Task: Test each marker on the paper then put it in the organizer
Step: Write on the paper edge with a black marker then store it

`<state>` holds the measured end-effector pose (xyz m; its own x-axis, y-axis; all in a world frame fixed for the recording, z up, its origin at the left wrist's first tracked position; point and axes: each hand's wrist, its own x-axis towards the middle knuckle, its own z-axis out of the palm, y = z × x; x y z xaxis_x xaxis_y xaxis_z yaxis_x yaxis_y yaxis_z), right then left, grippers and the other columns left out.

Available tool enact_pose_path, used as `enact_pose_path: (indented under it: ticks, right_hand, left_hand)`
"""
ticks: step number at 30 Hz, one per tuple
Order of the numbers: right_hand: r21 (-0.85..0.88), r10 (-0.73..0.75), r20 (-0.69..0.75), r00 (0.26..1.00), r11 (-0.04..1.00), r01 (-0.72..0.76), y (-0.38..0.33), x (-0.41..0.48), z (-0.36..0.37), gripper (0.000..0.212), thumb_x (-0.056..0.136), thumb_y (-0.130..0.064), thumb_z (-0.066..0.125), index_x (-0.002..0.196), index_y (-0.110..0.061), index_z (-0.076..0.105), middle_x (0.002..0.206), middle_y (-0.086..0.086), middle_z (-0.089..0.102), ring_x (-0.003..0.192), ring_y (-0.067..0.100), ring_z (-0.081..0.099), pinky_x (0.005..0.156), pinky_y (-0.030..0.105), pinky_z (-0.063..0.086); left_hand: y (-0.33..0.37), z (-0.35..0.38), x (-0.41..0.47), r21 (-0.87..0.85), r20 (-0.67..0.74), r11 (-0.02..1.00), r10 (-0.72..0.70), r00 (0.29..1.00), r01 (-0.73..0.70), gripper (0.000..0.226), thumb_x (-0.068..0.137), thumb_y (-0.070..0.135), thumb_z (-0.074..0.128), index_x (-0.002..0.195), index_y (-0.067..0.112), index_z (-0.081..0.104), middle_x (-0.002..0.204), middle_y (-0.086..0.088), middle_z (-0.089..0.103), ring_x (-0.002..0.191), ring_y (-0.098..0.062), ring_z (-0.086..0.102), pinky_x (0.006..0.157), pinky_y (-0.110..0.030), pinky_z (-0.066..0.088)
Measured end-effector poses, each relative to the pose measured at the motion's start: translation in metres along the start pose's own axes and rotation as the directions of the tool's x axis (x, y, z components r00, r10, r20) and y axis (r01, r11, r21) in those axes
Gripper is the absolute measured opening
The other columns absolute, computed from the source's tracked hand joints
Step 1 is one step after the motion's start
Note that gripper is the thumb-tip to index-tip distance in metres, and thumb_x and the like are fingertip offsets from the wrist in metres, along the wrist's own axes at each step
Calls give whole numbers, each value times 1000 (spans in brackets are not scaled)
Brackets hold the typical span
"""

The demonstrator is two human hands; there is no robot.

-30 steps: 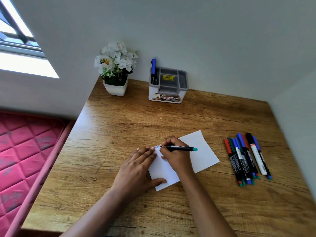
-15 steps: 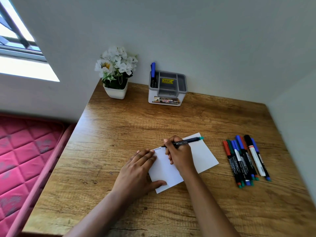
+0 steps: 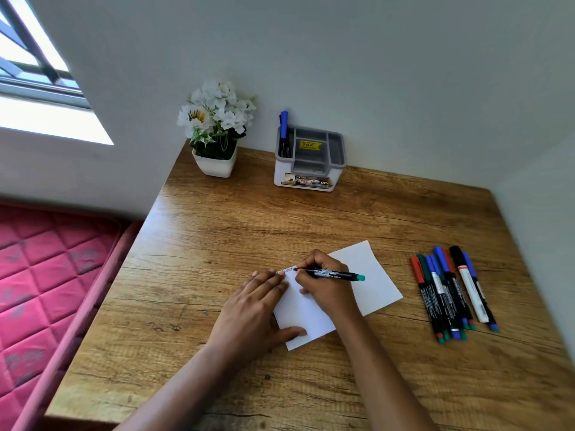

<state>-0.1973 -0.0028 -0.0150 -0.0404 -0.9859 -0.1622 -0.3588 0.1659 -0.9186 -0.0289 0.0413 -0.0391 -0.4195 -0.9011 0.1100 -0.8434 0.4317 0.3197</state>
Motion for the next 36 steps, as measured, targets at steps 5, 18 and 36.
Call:
enact_pose_path:
  ticks: [5,18,36]
  right_hand:
    - [18,22,-11,1000,1000,-22,-2,1,-1,12,79,-2,67,74,-12,62,78,1,65,66,7,64,54,19,55]
    - [383,235,23,972,896,-226,-22,10,-18,14,85,-3,62,81,-14,55,65,6,55,51,10,52,52,27,51]
    - [524,-55,-101,993,846,100,-74,-41,-43,8,92,-8,54,85,-11,57,78,12,73,65,22,68,53,29,57]
  left_hand:
    - [0,0,0,-5,-41,1000,17,999,-17,87,81,81,28,123,13,63,131,-1,59,125,-19,51,104,-40,36]
    - [-33,-32,17,14,-11,974,224,974,-224,44,84,23,38,120,24,63,116,2,68,101,-17,67,78,-32,56]
    - [50,-98,54,-769,402,-640,-502,766,-17,17,98,4,43,106,5,58,103,-15,70,85,-19,71,68,-25,58]
